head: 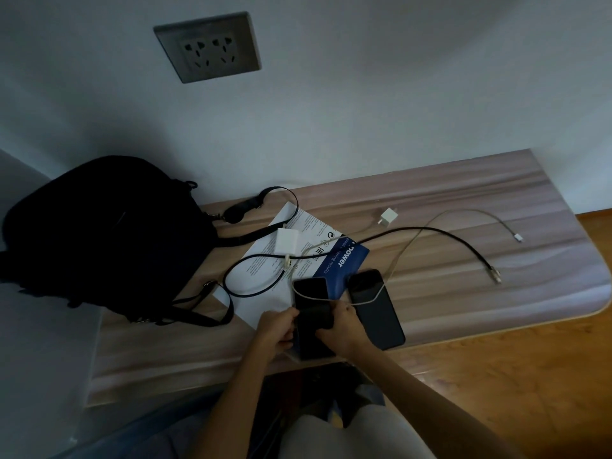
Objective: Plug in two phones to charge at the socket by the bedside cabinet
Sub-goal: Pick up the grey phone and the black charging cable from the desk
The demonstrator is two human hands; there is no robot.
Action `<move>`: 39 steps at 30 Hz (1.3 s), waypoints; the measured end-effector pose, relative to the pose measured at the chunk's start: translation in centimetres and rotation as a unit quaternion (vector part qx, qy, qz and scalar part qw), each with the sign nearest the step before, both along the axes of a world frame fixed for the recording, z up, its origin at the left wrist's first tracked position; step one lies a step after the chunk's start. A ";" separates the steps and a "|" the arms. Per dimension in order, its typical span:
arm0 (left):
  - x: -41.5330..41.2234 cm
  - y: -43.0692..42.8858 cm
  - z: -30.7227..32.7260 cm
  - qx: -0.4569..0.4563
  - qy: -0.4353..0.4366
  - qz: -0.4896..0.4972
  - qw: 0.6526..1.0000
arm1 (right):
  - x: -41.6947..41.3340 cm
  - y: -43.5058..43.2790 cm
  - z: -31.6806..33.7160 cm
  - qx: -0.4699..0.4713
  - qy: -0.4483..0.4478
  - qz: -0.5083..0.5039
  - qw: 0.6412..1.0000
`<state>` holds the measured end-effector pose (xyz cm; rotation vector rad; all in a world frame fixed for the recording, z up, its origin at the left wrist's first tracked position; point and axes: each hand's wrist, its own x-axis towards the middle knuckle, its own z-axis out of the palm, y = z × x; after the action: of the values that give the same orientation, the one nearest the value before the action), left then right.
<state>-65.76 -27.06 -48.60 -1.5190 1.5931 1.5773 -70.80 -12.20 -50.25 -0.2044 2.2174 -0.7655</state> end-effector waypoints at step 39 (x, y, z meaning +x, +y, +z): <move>6.6 -6.8 1.1 -0.006 0.134 0.079 0.988 | -4.0 -9.1 5.1 -0.188 -0.024 0.168 0.967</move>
<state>-59.20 -33.84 -47.53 -1.5224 1.6575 1.9330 -74.82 -21.26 -45.14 -0.7217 1.9040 -0.9780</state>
